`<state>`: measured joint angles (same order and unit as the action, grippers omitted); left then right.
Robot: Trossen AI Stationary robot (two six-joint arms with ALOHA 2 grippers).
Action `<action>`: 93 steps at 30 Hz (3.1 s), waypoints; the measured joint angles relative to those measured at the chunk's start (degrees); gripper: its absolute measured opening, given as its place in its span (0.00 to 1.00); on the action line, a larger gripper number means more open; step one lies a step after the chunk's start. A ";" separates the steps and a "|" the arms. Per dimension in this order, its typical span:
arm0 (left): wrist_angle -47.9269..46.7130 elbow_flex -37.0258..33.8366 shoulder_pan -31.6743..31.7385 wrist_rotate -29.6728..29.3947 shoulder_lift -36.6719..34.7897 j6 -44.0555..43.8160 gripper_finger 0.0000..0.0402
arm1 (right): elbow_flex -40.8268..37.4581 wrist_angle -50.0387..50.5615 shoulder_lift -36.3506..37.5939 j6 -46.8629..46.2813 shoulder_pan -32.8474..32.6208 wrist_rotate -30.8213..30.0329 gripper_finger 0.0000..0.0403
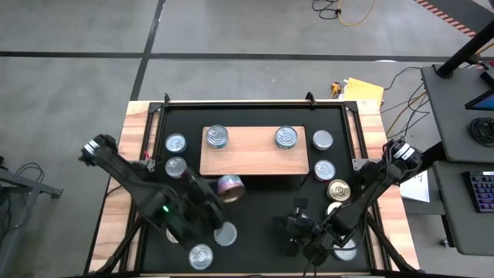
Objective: Stack canned seafood by type on shelf
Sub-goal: Put the blue tuna can on the shelf
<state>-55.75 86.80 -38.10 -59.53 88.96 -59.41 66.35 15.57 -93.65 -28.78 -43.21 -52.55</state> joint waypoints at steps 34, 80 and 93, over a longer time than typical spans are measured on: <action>120.78 -45.82 -6.52 11.14 14.94 -11.94 0.49 | 0.00 -20.68 0.20 60.86 -3.68 0.57 0.05; 116.74 -41.46 -3.98 21.22 15.05 -14.63 0.51 | 0.00 -35.31 -5.05 102.06 4.89 18.77 0.55; 116.90 -41.53 -3.37 20.50 14.90 -4.47 0.70 | 0.00 -35.24 -5.05 101.21 4.73 17.81 0.47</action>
<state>61.14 45.28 -41.47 -39.03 103.85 -63.88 66.35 -19.67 -98.70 72.42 -38.48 -34.74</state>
